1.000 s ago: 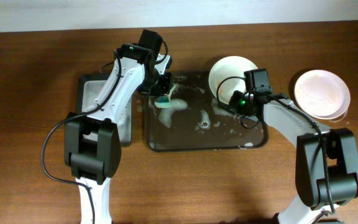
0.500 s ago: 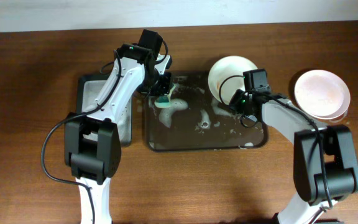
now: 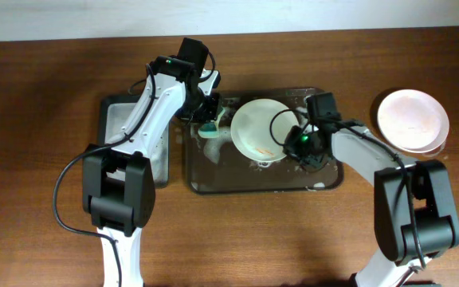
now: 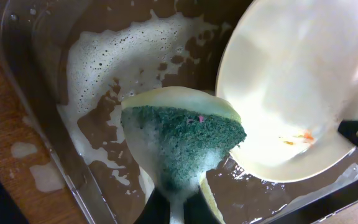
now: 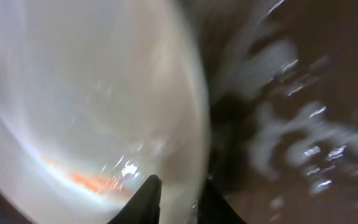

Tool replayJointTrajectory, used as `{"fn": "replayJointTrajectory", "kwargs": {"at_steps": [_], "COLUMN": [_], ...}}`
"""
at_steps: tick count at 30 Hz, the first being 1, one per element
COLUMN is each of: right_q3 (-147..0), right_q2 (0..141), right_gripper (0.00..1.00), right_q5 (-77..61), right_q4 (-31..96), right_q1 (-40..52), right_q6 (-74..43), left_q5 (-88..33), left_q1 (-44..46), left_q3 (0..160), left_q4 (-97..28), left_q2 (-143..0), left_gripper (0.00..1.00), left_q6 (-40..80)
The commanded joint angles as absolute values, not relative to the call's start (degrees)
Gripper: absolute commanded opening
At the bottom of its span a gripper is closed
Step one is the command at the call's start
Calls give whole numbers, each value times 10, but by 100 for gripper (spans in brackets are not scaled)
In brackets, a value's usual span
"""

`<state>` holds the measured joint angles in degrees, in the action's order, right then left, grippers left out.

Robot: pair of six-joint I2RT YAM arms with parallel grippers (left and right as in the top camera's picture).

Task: Clean dirty plates on tray and stack at the side
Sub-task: 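Move the right gripper back to the tray and grasp the next plate's rim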

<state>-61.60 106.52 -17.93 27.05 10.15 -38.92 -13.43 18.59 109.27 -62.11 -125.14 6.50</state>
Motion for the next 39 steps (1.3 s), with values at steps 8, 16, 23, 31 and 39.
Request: {"fn": "replayJointTrajectory", "kwargs": {"at_steps": [8,16,23,31,39], "right_q3": [-648,-686,-896,-952,-951], "right_q2": [978,1012,1153,1242,1281], "right_gripper": [60,63,60,50,40], "right_q5": [-86,-97,-161,-220,-217], "right_q4": [257,192,375,429,429], "right_q1": [92,58,42,44,61], "right_q6": [-175,-2,111,148,158], "left_q5": [-123,-124,-124,-124,-126], "left_q1": [187,187,187,187,187], "left_q3": [1089,1089,1089,1089,1089], "left_q4": [-621,-622,-622,-622,-622], "left_q2": [-1242,-1242,-1242,-1242,-1242], "left_gripper": [1,1,0,1,1], "left_q6": [68,68,68,68,68]}}
